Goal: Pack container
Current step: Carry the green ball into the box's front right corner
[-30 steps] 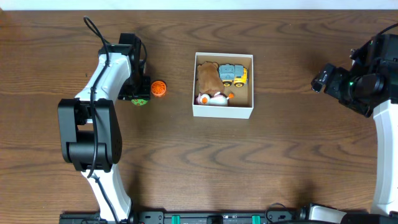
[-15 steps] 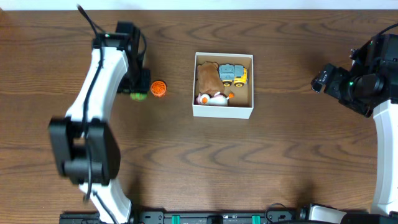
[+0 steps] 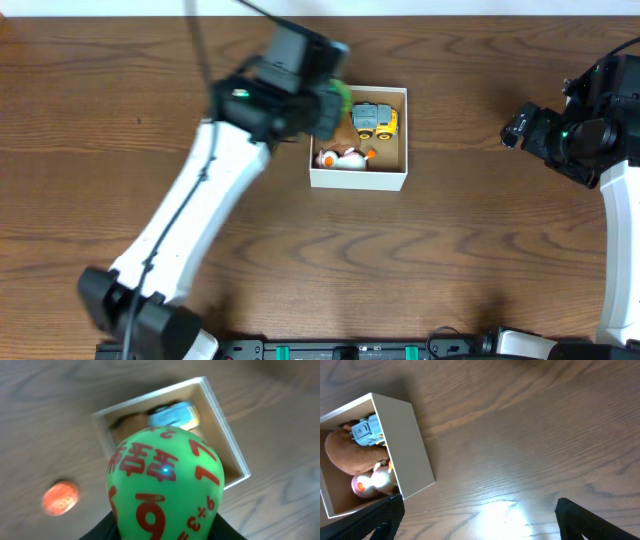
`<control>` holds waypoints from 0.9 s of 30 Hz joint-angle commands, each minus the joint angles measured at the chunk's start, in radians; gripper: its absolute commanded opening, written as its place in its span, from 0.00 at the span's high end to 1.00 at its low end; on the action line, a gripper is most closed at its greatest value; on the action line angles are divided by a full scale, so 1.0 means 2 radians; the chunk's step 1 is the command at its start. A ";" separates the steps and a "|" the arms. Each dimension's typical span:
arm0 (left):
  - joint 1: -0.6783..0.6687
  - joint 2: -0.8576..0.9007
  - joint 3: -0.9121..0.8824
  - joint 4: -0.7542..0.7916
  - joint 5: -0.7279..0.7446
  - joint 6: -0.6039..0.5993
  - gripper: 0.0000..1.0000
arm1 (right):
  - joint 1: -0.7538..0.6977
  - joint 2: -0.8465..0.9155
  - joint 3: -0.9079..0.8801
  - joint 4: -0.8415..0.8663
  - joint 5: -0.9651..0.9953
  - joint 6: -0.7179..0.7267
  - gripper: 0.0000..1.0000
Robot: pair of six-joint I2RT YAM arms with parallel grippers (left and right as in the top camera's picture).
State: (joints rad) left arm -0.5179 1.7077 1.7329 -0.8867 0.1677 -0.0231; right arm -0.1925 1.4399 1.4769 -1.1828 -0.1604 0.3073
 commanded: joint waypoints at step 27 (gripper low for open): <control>-0.101 0.149 0.018 0.025 0.007 -0.002 0.02 | -0.003 0.002 -0.002 -0.001 -0.001 0.003 0.01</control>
State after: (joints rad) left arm -0.7219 2.0514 1.7176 -0.8112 0.1776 -0.0288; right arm -0.1925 1.4403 1.4769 -1.1847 -0.1608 0.3073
